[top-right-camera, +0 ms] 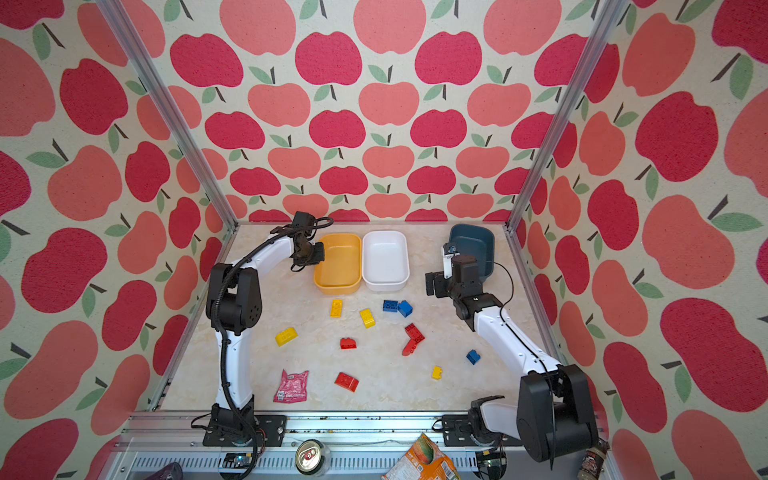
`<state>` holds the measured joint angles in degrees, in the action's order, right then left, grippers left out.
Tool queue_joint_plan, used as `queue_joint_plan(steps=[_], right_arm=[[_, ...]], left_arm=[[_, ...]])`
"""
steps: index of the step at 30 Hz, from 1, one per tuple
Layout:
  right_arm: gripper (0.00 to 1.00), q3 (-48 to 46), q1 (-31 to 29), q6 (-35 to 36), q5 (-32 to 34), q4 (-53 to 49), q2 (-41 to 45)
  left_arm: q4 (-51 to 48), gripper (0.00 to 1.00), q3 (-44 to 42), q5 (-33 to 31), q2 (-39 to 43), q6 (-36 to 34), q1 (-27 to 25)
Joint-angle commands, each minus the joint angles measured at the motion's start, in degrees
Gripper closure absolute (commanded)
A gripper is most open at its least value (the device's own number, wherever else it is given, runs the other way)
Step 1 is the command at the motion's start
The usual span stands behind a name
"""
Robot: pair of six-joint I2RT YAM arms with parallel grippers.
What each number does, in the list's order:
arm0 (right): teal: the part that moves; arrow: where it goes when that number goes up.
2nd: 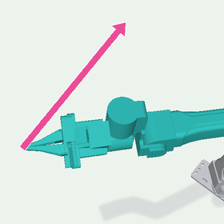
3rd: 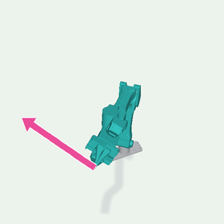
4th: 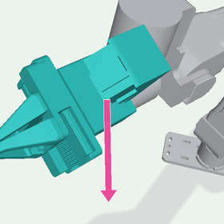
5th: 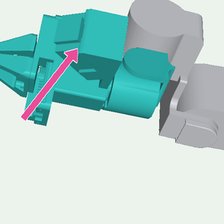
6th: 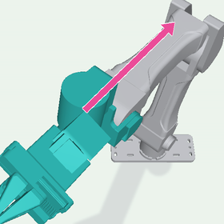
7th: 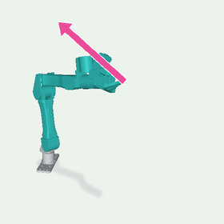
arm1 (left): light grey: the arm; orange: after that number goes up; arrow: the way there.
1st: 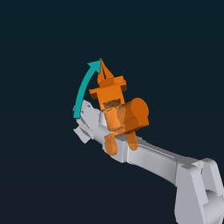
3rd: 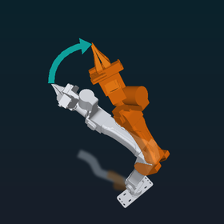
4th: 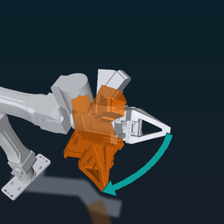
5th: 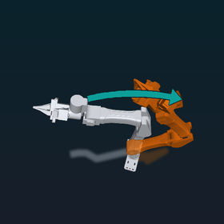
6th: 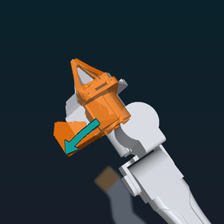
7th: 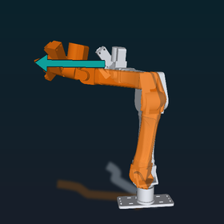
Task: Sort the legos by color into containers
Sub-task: 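Drag the yellow bin toward the white bin with the left gripper, then open, then clamp the teal bin's wall with the right gripper while the left gripper lifts away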
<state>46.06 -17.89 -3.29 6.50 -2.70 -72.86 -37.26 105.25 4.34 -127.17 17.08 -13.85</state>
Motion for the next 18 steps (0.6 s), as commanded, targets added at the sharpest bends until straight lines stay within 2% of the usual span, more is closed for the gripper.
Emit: queue_joint_plan(steps=[1,7,13,18], right_arm=[[0.01,0.25,-0.35,-0.57,-0.55,-1.52,1.23],[0.01,0.75,-0.38,-0.58,-0.31,-1.86,0.98],[0.01,2.66,-0.15,-0.14,1.46,-3.57,-0.59],[0.01,7.21,2.78,-0.46,2.9,-8.59,-4.51]], left_arm=[[-1.94,1.0,-1.06,0.14,-0.88,0.88,-0.58],[-0.48,0.73,-2.67,-0.15,0.89,0.98,-0.48],[0.8,0.5,-3.55,-0.64,3.25,1.02,-0.22],[4.23,0.24,-6.61,-2.07,8.34,1.1,-0.13]])
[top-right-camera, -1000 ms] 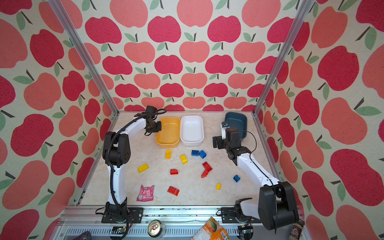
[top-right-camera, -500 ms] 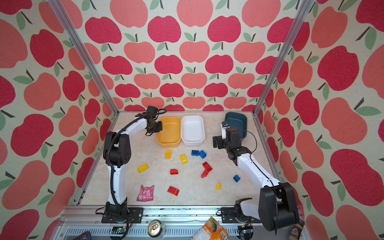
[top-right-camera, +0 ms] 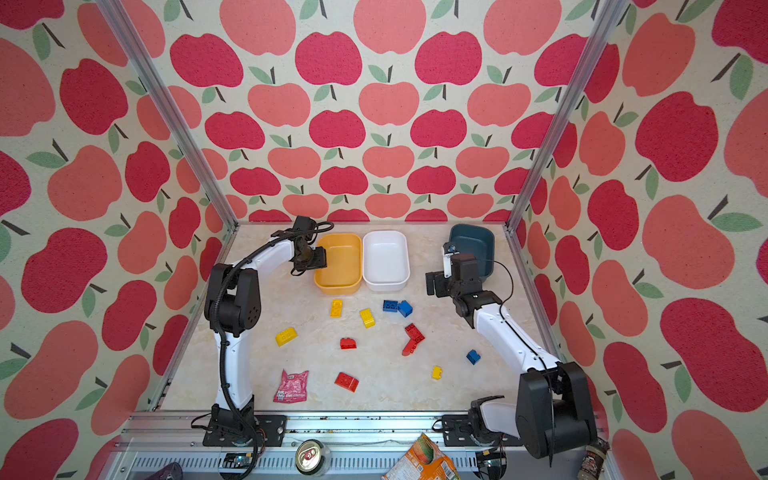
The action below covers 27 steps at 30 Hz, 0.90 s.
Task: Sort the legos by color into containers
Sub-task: 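Clamp the teal bin's wall with the right gripper while the left gripper lifts away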
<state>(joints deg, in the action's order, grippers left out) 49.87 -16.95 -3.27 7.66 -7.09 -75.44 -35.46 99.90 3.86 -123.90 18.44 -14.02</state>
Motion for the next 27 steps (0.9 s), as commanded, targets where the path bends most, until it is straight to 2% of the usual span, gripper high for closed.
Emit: queue_joint_plan(steps=[1,4,8,17,23,27], right_arm=[[0.01,4.69,2.89,-0.96,1.72,-5.45,-3.07],[0.01,8.14,6.38,-2.3,1.87,-8.55,-6.32],[0.01,12.79,11.19,-4.09,2.38,-11.32,-11.29],[0.01,23.96,23.52,-11.62,-6.72,-15.12,-25.17],[0.14,30.54,28.0,-12.58,-10.78,-16.1,-32.16],[0.23,33.1,28.94,-12.29,-12.85,-15.93,-35.53]], left_arm=[[3.41,0.2,-2.14,-1.74,6.39,-0.31,0.05],[5.39,0.1,-4.43,-2.34,10.12,-0.56,0.05],[9.34,0.04,-9.43,-1.39,15.04,-0.52,0.38],[21.33,0.02,-27.63,3.44,26.29,3.65,3.59],[22.62,0.02,-32.83,3.73,29.64,3.78,5.15],[23.01,0.02,-33.95,4.24,30.03,3.9,6.15]])
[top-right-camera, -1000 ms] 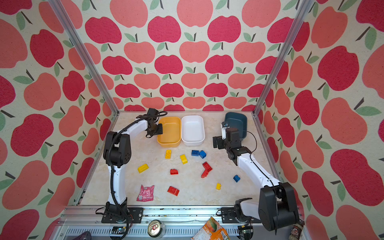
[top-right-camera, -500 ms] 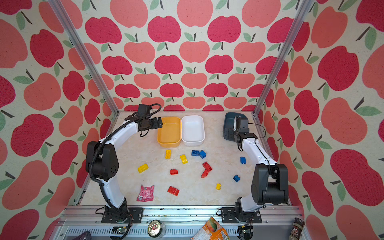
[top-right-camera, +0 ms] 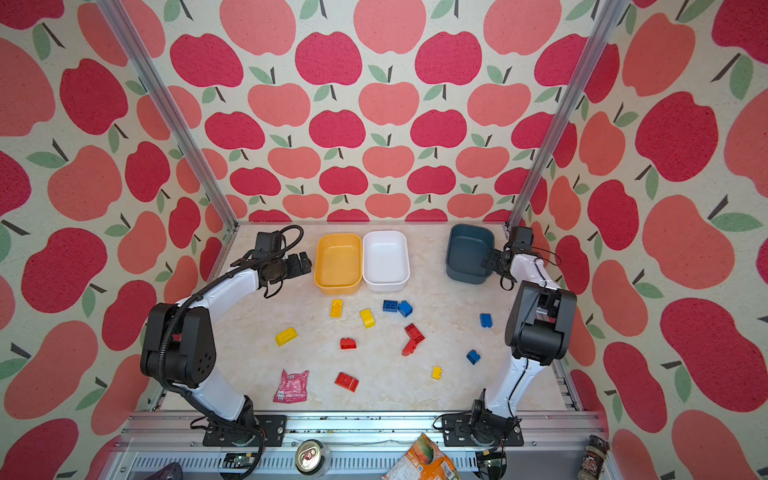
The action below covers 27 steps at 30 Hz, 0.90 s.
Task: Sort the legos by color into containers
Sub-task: 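Clamp the teal bin's wall with the right gripper while the left gripper lifts away, then slide the teal bin toward the white bin with the right gripper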
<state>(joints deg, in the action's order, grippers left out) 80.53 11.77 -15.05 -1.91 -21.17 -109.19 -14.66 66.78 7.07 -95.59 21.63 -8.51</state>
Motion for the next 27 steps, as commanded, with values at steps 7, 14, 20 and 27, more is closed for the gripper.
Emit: queue_joint_plan(steps=[7,14,20,27], right_arm=[[0.4,4.11,0.18,-0.33,-3.22,-1.52,-5.13],[0.64,4.37,0.21,-0.71,-3.9,-0.99,-6.2],[0.76,4.9,0.19,-0.66,-4.77,-1.32,-6.91],[0.95,5.05,0.12,0.48,-5.55,-2.14,-6.61]], left_arm=[[3.33,0.01,-1.13,1.75,1.63,0.96,1.16],[3.57,0.01,-1.61,1.68,1.59,1.13,1.39],[3.58,0.01,-1.77,1.61,1.85,1.21,1.41],[3.82,0.01,-2.09,1.59,2.0,1.29,1.39]])
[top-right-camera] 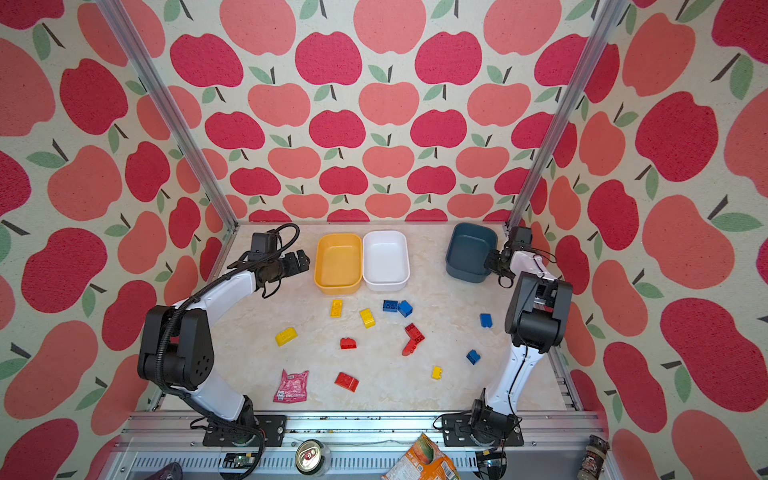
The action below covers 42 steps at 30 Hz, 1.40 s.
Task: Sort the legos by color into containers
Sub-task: 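Slide the teal bin toward the white bin with the right gripper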
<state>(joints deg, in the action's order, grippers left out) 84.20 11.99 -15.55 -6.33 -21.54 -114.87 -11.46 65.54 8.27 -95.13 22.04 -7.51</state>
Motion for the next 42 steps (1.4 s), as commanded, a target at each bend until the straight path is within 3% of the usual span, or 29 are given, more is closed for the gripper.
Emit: queue_joint_plan(steps=[1,20,42], right_arm=[[0.98,1.53,-0.18,1.2,-1.15,-2.21,-0.88],[1.0,2.02,-7.19,16.65,-5.93,-10.4,1.05],[1.0,0.16,-13.67,16.76,-7.93,-9.93,1.62]], left_arm=[[0.72,0.01,-0.85,0.49,1.6,0.88,0.39],[1.02,0.0,-0.92,1.3,1.34,0.17,0.44],[0.48,0.01,-0.76,1.11,1.94,-0.55,0.51]])
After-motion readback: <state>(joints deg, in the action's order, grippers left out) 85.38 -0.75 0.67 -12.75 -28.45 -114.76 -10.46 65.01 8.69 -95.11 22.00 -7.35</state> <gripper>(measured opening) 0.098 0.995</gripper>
